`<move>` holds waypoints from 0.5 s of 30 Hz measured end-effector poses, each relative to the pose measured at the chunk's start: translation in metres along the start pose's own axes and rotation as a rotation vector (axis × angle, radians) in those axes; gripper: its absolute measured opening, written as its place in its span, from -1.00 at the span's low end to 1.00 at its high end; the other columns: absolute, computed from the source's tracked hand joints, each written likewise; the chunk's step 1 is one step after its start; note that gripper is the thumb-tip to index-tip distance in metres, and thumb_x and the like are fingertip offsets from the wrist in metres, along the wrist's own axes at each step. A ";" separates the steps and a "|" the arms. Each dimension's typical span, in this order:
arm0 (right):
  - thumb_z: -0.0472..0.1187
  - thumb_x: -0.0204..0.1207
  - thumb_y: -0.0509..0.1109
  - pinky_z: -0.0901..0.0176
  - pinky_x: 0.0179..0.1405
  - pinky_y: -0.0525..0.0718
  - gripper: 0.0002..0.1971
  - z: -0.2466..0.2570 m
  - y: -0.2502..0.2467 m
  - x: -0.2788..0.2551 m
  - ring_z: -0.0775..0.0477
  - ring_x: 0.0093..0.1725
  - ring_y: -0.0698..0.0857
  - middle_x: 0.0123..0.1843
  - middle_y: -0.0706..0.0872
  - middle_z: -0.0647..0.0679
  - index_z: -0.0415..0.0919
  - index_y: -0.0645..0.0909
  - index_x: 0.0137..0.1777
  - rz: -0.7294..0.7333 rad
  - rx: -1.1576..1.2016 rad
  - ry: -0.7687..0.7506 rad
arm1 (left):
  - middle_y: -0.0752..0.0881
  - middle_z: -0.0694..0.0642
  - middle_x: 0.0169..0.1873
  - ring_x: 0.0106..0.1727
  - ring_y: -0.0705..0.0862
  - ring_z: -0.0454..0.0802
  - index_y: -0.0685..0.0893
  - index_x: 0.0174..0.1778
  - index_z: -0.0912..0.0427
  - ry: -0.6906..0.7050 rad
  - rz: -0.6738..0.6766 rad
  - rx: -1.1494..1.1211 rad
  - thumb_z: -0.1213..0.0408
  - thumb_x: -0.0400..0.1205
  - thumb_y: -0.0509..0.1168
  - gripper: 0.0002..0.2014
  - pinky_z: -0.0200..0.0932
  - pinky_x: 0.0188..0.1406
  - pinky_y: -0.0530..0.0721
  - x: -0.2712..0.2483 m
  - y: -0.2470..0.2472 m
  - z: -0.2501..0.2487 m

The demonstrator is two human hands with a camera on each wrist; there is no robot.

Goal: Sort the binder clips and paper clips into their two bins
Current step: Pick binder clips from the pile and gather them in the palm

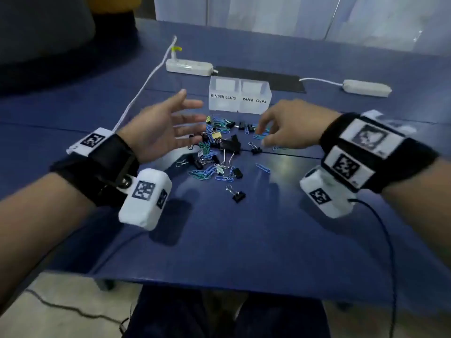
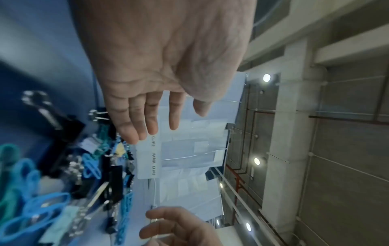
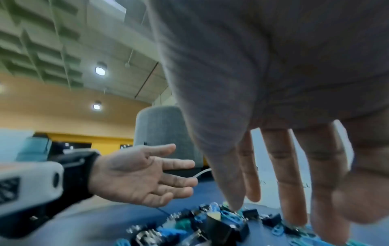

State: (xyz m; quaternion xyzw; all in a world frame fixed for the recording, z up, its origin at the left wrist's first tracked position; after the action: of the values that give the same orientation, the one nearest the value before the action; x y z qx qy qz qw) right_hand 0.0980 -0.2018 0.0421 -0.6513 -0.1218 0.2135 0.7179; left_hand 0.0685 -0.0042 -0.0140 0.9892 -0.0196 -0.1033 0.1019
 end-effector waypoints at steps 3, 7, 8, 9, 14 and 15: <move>-0.07 0.46 0.46 0.11 0.08 0.57 -0.70 0.004 0.014 0.012 -0.11 0.12 0.61 0.25 0.67 -0.08 0.00 0.66 0.20 0.055 -0.021 0.044 | 0.68 0.21 0.12 0.11 0.70 0.10 0.66 0.07 0.12 -0.047 -0.015 -0.071 -0.07 0.72 0.06 -0.62 -0.02 0.13 0.69 -0.001 -0.006 0.010; -0.08 0.44 0.48 0.07 0.06 0.62 -0.68 -0.003 0.031 0.022 -0.17 0.15 0.65 0.22 0.69 -0.13 -0.06 0.66 0.19 0.103 -0.035 0.074 | 0.67 0.25 0.20 0.22 0.70 0.15 0.67 0.10 0.15 -0.055 -0.004 -0.147 -0.08 0.72 0.06 -0.58 -0.01 0.15 0.70 0.005 -0.007 0.020; -0.08 0.44 0.48 0.10 0.02 0.58 -0.69 -0.003 0.030 0.024 -0.16 0.13 0.64 0.20 0.69 -0.12 -0.06 0.66 0.19 0.081 -0.036 0.066 | 0.69 0.24 0.19 0.20 0.72 0.14 0.68 0.10 0.15 -0.044 -0.006 -0.167 -0.09 0.72 0.05 -0.57 -0.03 0.11 0.72 0.009 -0.006 0.019; -0.09 0.44 0.48 0.13 -0.02 0.55 -0.69 -0.004 0.030 0.026 -0.13 0.09 0.62 0.18 0.68 -0.11 -0.07 0.67 0.18 0.069 -0.030 0.061 | 0.70 0.24 0.16 0.17 0.74 0.12 0.68 0.10 0.16 -0.034 -0.012 -0.199 -0.10 0.72 0.04 -0.55 -0.05 0.05 0.74 0.010 -0.006 0.018; -0.21 0.42 0.45 0.06 0.00 0.68 -0.74 -0.007 0.031 0.035 -0.09 -0.05 0.62 0.08 0.67 -0.09 0.00 0.68 0.11 0.111 -0.019 0.041 | 0.68 0.26 0.12 0.09 0.77 0.13 0.65 0.18 0.22 -0.051 -0.034 -0.372 -0.09 0.72 0.06 -0.53 -0.08 0.00 0.79 0.018 -0.004 0.016; -0.21 0.39 0.47 0.06 -0.01 0.68 -0.74 -0.007 0.032 0.037 -0.10 -0.07 0.62 0.06 0.67 -0.09 0.01 0.68 0.08 0.125 -0.015 0.041 | 0.68 0.26 0.12 0.10 0.77 0.13 0.64 0.20 0.22 -0.062 -0.028 -0.390 -0.09 0.72 0.05 -0.53 -0.08 0.02 0.80 0.019 -0.002 0.015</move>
State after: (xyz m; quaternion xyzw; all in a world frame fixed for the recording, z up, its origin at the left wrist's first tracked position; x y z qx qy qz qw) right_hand 0.1289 -0.1893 0.0063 -0.6672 -0.0677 0.2435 0.7007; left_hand 0.0840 -0.0063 -0.0330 0.9472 0.0116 -0.1370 0.2896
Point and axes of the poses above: each hand's wrist, its own x-axis towards the middle knuckle, its own y-axis out of the palm, z = x × y, the point moved 7 cm from there along x, towards the middle knuckle
